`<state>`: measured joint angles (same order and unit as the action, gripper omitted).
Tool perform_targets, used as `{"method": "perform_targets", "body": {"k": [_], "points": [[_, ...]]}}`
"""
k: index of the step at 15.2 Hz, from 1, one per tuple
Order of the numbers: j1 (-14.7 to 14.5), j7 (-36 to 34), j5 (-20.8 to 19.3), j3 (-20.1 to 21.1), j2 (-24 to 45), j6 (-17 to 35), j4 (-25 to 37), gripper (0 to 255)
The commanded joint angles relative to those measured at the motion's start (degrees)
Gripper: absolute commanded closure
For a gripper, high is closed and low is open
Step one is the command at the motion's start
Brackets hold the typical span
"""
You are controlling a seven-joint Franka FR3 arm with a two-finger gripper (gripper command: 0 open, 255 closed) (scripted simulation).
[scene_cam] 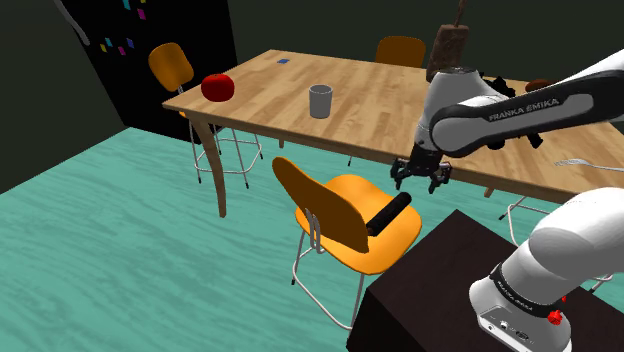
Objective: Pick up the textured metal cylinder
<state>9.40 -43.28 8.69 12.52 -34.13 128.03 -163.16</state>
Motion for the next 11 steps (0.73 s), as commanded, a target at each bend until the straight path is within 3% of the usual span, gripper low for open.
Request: {"method": "perform_targets", "body": {"k": [1,6,9,11], "points": [[1.1,-5.7,1.4,2.3,4.7,6.7,-1.0,0],[5.7,-20.1,1.3,7.7,19.0,22.6,-0.8,0],[9.9,-30.6,-3.3,10.8,27.8,30.8,0.5,0],[10.5,-32.2,-5.5,10.9,30.2,33.1,0.5,0]]}}
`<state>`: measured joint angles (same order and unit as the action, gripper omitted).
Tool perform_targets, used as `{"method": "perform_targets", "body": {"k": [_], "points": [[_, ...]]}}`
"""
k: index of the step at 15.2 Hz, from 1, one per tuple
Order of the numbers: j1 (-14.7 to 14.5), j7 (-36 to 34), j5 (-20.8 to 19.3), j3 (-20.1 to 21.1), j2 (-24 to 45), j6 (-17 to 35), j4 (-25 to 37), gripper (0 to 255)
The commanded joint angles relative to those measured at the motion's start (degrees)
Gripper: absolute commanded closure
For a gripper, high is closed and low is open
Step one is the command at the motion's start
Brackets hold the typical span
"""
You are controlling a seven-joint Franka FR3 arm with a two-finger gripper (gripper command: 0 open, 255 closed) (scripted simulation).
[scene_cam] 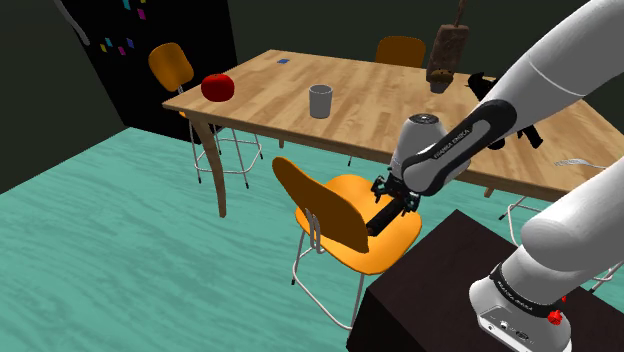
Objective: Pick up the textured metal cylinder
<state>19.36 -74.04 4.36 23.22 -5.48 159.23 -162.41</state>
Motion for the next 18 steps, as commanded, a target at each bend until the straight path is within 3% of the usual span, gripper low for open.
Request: {"method": "perform_targets", "body": {"k": [1,5,7,8,16,18], "points": [[1.0,-2.4,-2.5,0.3,2.7,3.0,-0.2,0],[2.2,-7.7,-10.0,-0.4,7.8,7.2,0.2,0],[2.0,-8.7,-11.4,-0.9,8.5,7.8,0.3,0],[1.9,-9.2,-11.8,-0.9,8.7,8.0,0.2,255],[1.9,-9.2,-11.9,-0.9,8.8,8.0,0.3,255],[2.2,-7.1,-9.1,-0.1,7.2,6.8,0.1,255]]}}
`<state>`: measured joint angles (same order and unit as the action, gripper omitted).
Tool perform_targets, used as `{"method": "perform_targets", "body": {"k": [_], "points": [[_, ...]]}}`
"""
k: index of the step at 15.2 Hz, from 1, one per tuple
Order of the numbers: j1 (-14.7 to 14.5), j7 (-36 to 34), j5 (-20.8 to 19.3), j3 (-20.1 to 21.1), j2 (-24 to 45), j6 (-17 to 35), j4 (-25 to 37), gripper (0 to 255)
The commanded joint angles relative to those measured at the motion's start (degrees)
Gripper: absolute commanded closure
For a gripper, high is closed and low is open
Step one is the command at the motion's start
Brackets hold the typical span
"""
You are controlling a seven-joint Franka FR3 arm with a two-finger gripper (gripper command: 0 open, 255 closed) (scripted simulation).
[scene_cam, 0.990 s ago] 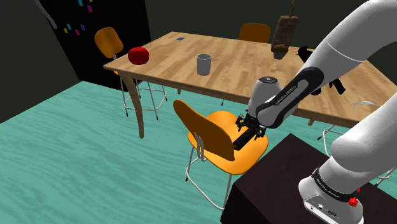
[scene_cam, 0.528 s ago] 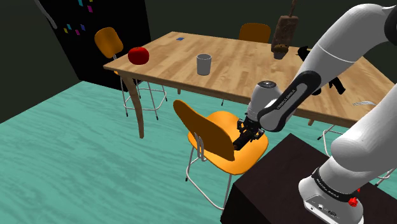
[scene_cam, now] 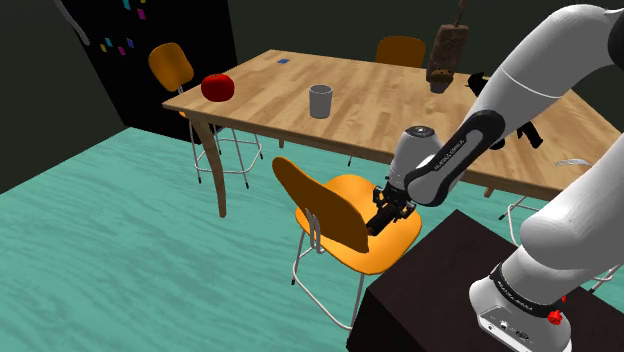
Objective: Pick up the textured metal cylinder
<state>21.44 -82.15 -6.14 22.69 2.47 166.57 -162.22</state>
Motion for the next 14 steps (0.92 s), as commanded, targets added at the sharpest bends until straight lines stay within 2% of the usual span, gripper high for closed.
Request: {"method": "perform_targets", "body": {"k": [1,4,7,14], "points": [[0.1,2.6,3.6,1.0,-2.0,-1.6,-0.2,255],[-0.7,6.2,8.7,1.5,-5.7,-4.8,-0.4,255],[-1.8,8.6,12.1,1.1,-9.3,-8.2,-0.4,255],[-3.8,11.5,16.1,-0.3,-16.8,-16.2,0.2,255]]}}
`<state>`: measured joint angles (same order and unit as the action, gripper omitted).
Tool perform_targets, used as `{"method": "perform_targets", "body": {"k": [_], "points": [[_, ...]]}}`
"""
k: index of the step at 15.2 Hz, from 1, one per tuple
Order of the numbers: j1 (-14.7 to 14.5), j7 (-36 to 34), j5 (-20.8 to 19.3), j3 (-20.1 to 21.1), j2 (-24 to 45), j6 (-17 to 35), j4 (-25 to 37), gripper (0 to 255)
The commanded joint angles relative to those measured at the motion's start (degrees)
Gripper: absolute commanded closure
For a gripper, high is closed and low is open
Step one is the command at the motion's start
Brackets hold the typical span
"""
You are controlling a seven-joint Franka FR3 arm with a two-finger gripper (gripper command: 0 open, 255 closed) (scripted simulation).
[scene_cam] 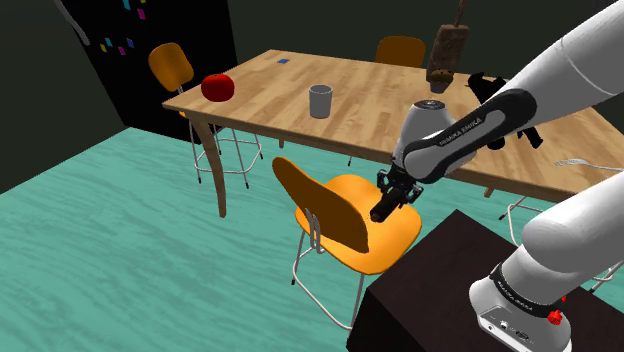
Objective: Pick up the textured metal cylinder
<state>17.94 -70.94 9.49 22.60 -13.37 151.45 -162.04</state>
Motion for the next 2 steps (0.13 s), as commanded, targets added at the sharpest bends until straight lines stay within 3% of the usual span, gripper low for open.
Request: {"method": "perform_targets", "body": {"k": [1,2], "points": [[-0.3,0.3,0.5,-0.2,-1.2,-1.2,0.1,255],[-0.3,0.3,0.5,-0.2,-1.2,-1.2,0.1,255]]}}
